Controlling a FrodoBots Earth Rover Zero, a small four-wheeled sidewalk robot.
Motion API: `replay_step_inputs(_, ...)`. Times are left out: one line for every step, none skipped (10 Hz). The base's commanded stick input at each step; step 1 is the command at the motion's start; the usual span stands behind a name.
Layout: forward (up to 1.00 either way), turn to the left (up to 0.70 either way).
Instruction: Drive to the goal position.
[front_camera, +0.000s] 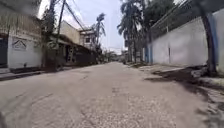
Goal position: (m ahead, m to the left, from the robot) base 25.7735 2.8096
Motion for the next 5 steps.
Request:
replay_step_inputs(1.0, 0.0)
replay_step_inputs(1.0, 0.0)
replay_step_inputs(1.0, 0.0)
replay_step_inputs(1.0, -0.02)
replay_step_inputs(1.0, -0.13)
